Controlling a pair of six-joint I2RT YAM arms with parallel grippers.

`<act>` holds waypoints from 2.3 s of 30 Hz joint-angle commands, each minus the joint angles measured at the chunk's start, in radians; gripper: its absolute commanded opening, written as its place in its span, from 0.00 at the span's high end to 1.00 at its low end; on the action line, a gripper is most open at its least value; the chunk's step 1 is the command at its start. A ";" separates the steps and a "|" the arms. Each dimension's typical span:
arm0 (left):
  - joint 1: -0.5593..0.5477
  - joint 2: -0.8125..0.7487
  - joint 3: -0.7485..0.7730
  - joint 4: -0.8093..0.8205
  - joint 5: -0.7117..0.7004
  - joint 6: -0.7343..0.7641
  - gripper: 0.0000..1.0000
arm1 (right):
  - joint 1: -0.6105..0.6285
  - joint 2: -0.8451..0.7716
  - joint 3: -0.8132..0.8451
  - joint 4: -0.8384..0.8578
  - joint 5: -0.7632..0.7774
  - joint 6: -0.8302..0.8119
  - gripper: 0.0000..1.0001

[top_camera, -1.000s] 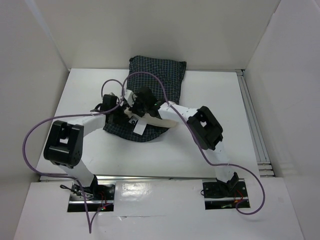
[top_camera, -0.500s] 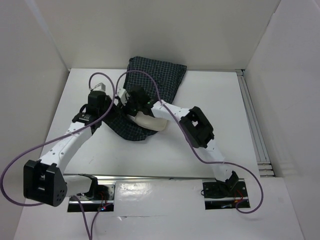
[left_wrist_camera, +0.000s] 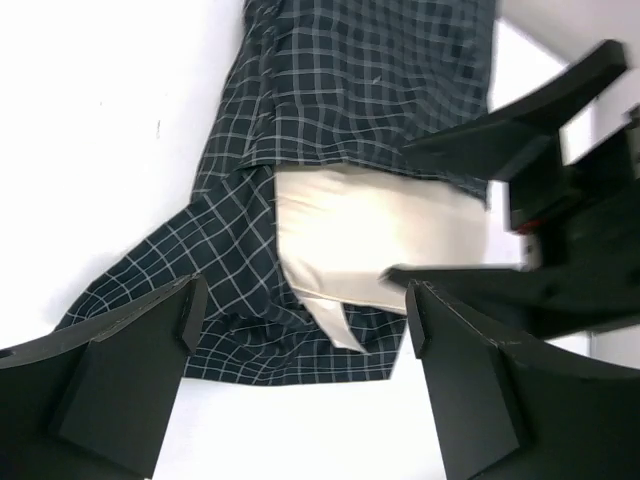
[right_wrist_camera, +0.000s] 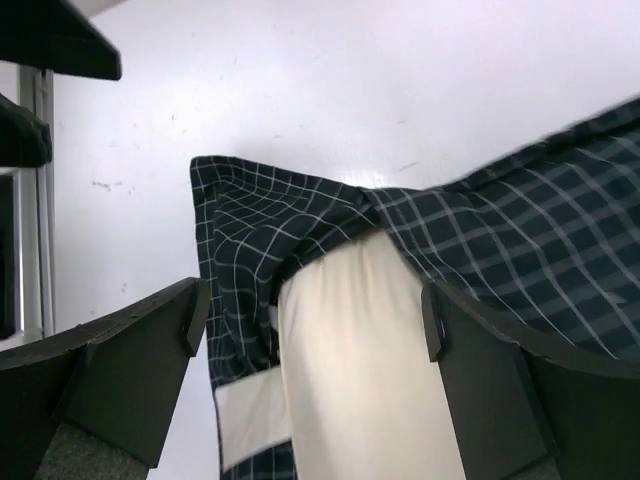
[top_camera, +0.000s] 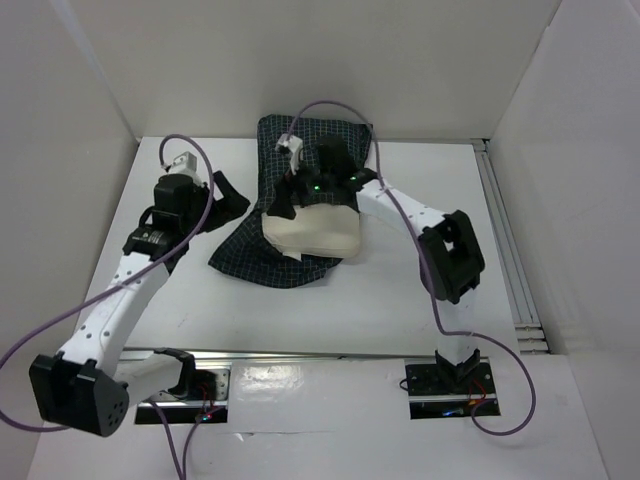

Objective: Put the pillow into the pillowcase

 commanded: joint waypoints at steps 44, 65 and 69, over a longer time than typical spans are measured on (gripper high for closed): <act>-0.146 0.393 0.339 0.064 0.097 0.161 0.00 | 0.289 -0.557 -0.502 -0.178 0.869 0.001 0.00; -0.123 0.316 0.146 0.056 0.046 0.118 0.00 | 0.034 -0.020 -0.171 -0.416 1.090 0.039 0.00; -0.123 0.356 0.184 0.047 0.046 0.130 0.00 | -0.002 0.081 -0.149 -0.416 1.066 0.044 0.31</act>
